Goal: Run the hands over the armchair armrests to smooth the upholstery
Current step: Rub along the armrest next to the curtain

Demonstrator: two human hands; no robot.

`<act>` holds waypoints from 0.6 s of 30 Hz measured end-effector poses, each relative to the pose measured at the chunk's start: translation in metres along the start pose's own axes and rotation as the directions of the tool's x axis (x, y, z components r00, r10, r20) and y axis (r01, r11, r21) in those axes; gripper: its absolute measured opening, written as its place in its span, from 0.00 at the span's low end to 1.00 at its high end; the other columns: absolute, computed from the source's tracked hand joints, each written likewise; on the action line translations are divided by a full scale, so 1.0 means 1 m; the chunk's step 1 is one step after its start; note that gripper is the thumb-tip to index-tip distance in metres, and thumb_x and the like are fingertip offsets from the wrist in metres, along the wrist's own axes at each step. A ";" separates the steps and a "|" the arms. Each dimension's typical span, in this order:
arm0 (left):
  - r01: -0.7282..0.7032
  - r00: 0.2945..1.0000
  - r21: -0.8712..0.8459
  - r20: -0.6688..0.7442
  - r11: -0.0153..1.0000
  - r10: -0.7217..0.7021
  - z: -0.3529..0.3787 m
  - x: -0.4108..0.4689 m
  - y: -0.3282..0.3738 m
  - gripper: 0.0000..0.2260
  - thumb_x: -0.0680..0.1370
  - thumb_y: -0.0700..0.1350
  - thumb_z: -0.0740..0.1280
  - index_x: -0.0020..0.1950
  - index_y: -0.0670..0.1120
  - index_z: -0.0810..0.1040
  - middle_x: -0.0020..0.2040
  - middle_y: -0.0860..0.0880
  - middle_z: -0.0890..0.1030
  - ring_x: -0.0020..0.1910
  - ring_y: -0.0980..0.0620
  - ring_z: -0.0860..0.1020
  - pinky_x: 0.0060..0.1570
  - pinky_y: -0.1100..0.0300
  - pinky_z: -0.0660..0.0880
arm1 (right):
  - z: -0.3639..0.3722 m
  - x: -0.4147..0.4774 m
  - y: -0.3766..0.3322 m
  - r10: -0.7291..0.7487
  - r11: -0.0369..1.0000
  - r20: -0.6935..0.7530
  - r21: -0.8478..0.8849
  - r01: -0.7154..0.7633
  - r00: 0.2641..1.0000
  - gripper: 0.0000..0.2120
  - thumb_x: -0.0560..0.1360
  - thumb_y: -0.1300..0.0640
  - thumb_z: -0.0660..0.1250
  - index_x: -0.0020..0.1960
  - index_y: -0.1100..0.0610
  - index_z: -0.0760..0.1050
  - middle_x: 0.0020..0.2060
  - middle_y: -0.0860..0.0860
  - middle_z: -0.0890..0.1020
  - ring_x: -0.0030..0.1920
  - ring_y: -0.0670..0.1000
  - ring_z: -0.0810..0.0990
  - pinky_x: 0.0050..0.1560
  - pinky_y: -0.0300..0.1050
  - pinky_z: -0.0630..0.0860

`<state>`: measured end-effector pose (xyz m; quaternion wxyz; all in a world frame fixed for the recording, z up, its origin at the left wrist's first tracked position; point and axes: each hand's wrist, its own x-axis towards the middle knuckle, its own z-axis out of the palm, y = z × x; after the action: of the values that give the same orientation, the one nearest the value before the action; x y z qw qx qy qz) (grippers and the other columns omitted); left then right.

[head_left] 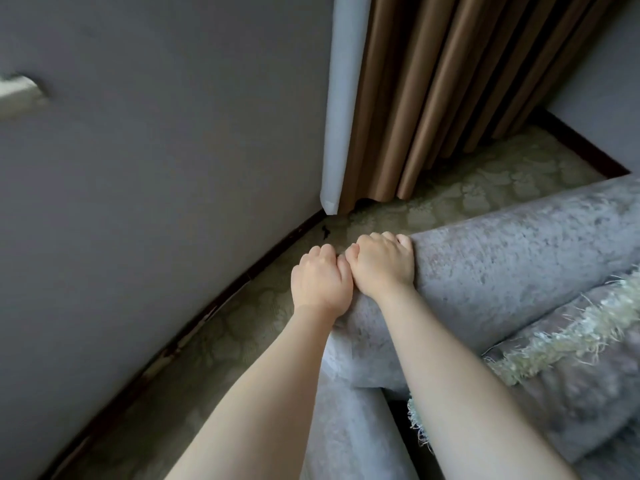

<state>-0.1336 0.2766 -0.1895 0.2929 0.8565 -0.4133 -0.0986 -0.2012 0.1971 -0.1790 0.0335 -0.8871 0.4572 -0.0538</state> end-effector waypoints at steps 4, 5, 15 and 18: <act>-0.031 0.999 -0.025 0.017 0.999 0.032 -0.002 0.004 -0.007 0.14 0.79 0.49 0.51 0.38 0.43 0.68 0.39 0.47 0.74 0.39 0.44 0.72 0.40 0.50 0.68 | 0.007 0.005 -0.006 0.074 0.997 -0.082 -0.002 -0.074 0.994 0.19 0.74 0.51 0.50 0.39 0.55 0.78 0.40 0.50 0.81 0.47 0.53 0.74 0.53 0.48 0.61; -0.045 0.999 -0.036 0.010 0.998 0.045 0.000 0.006 -0.008 0.14 0.77 0.50 0.50 0.37 0.44 0.66 0.38 0.47 0.73 0.39 0.43 0.72 0.39 0.50 0.67 | 0.010 0.006 -0.006 0.095 0.995 -0.115 0.006 -0.095 0.989 0.20 0.72 0.50 0.49 0.37 0.55 0.78 0.38 0.50 0.81 0.46 0.53 0.74 0.52 0.48 0.61; -0.124 0.991 -0.102 -0.072 0.987 0.117 0.007 0.012 -0.012 0.17 0.73 0.53 0.43 0.35 0.45 0.64 0.36 0.44 0.75 0.36 0.43 0.71 0.36 0.51 0.66 | 0.015 0.013 -0.006 0.108 0.994 -0.198 0.000 -0.110 0.974 0.24 0.69 0.49 0.46 0.32 0.54 0.79 0.31 0.49 0.79 0.40 0.52 0.74 0.49 0.46 0.60; -0.130 0.988 -0.100 -0.094 0.986 0.121 0.008 0.014 -0.012 0.16 0.73 0.53 0.45 0.34 0.45 0.64 0.35 0.44 0.75 0.35 0.42 0.71 0.35 0.52 0.64 | 0.015 0.015 -0.007 0.102 0.995 -0.196 0.006 -0.103 0.975 0.23 0.69 0.49 0.47 0.31 0.55 0.79 0.30 0.50 0.79 0.39 0.54 0.75 0.49 0.47 0.61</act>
<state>-0.1197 0.2682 -0.2019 0.3615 0.8155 -0.4475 -0.0642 -0.1849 0.1887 -0.1921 -0.0106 -0.8529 0.5034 -0.1382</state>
